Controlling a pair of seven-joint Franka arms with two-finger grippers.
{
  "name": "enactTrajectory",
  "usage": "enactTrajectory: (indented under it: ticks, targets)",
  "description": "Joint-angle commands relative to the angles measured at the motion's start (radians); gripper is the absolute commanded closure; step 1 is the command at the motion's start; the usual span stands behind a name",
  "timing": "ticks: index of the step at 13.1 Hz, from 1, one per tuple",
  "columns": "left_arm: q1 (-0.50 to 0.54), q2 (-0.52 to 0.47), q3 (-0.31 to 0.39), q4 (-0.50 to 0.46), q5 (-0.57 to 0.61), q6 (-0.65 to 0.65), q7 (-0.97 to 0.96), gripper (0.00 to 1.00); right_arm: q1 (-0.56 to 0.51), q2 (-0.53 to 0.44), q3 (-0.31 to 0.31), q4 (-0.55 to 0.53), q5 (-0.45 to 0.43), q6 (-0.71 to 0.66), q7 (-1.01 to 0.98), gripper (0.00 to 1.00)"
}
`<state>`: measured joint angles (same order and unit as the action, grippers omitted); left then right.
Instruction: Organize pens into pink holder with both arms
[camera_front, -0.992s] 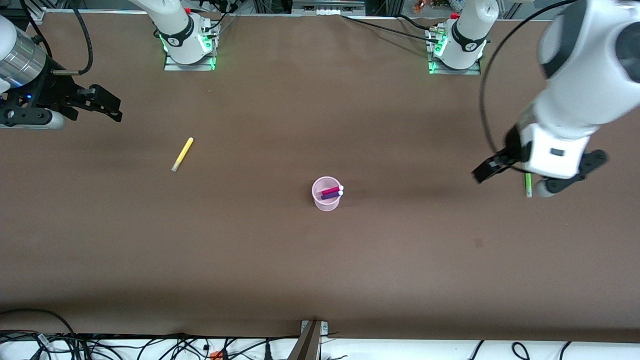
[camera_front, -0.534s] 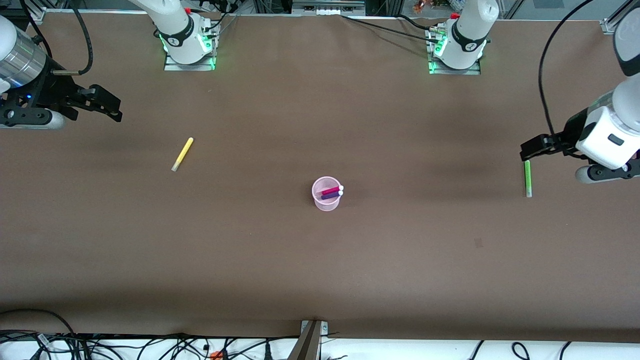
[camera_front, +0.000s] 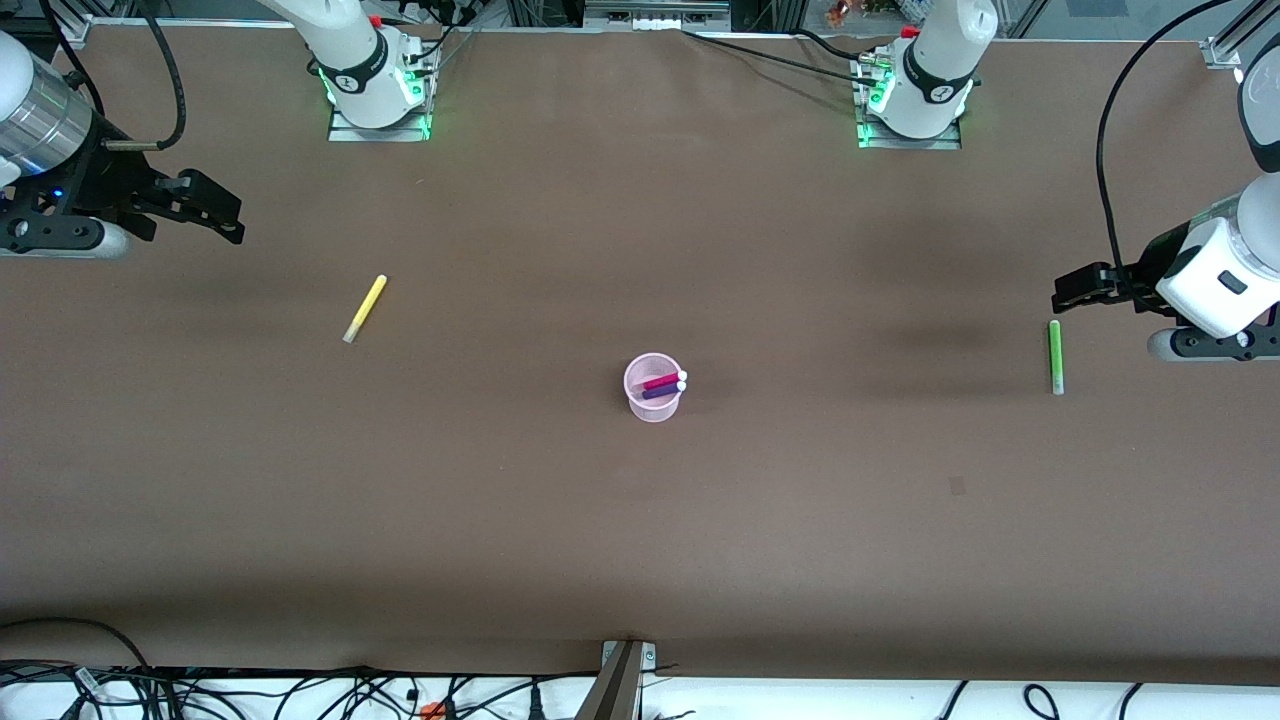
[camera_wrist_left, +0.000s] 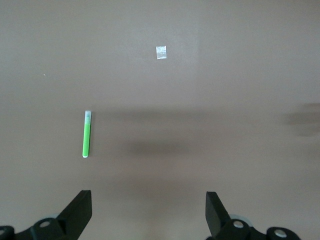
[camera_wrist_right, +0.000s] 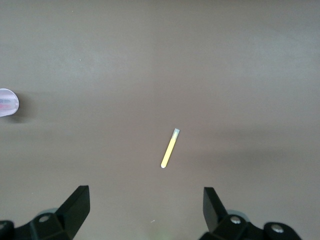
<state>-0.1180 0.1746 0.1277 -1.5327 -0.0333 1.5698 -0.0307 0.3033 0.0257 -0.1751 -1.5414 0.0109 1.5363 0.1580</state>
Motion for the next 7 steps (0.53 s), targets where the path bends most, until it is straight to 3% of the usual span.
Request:
enactTrajectory:
  ticks: [1,7]
  targets:
    - [0.012,-0.044,-0.010,-0.059,-0.025,0.027,0.028,0.00,-0.003,0.006,0.000,0.024,0.011,-0.021,0.012,0.00]
    - [0.015,-0.058,-0.008,-0.076,-0.028,0.064,0.028,0.00,-0.003,0.006,0.000,0.024,0.011,-0.021,0.012,0.00]
